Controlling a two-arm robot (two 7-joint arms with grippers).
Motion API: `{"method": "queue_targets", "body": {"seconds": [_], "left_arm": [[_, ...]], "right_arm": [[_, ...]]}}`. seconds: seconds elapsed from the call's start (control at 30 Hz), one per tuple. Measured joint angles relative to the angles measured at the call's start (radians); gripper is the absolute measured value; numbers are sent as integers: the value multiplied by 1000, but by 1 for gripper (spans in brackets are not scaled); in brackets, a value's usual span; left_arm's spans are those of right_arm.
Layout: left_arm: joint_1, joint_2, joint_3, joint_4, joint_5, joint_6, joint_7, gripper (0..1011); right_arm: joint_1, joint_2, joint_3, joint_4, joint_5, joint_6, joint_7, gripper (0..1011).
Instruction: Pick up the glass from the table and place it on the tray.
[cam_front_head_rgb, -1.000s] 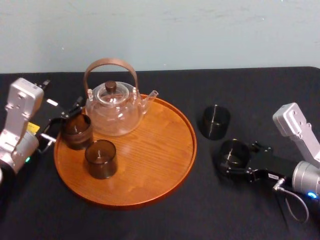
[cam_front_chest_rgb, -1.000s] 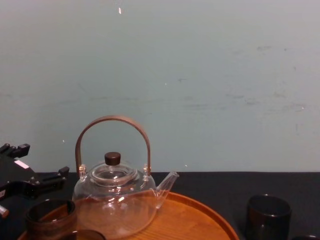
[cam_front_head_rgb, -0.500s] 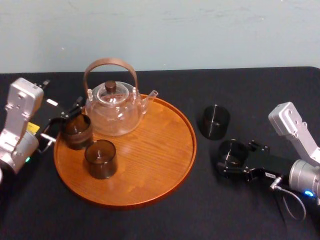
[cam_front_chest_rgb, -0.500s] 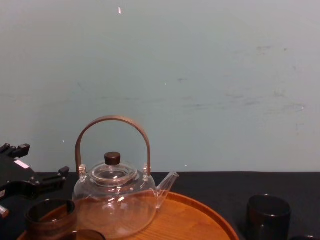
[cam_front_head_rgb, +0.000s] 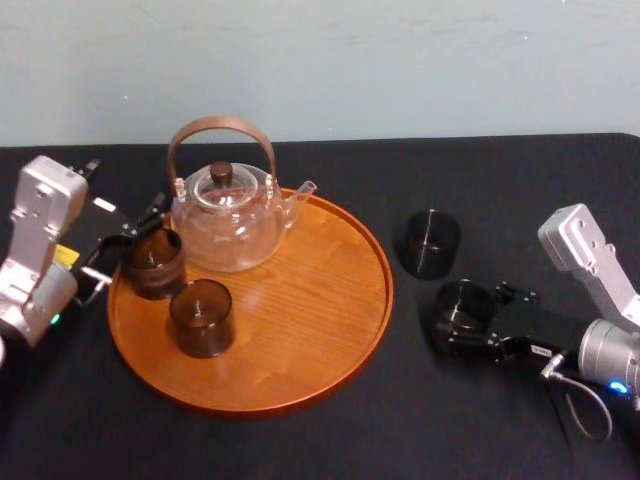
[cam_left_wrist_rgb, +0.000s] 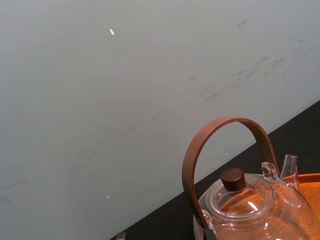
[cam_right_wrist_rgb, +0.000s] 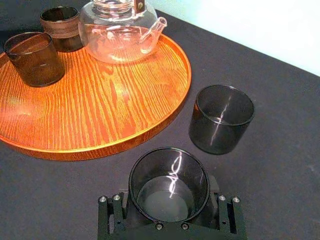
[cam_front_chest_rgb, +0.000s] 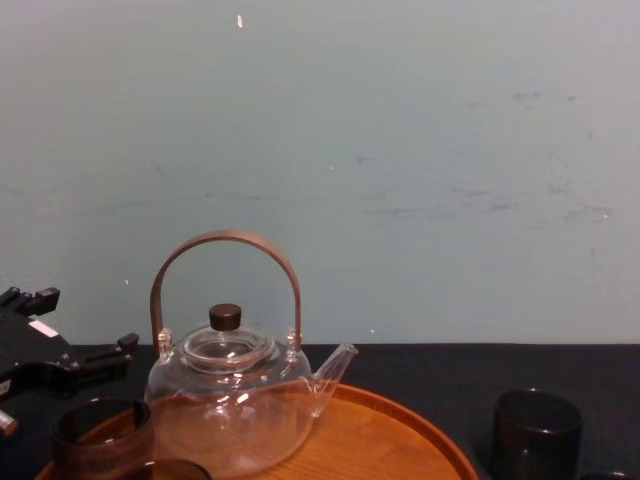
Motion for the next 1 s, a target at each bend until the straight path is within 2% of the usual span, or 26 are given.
{"method": "queue_targets", "body": {"seconds": [0.33, 0.5, 0.8, 1.0], "left_arm": [[0, 0, 0, 0, 0, 0, 0, 1001], [0, 0, 0, 0, 0, 0, 0, 1001], [0, 0, 0, 0, 0, 0, 0, 1001], [0, 0, 0, 0, 0, 0, 0, 1001]], "right_arm": [[-1, 0, 1, -1, 1, 0, 0, 903], [2, 4, 3, -1, 7, -16, 14, 903], [54, 18, -23, -23, 20, -57, 85, 903], [105, 7, -55, -24, 26, -74, 118, 903]]}}
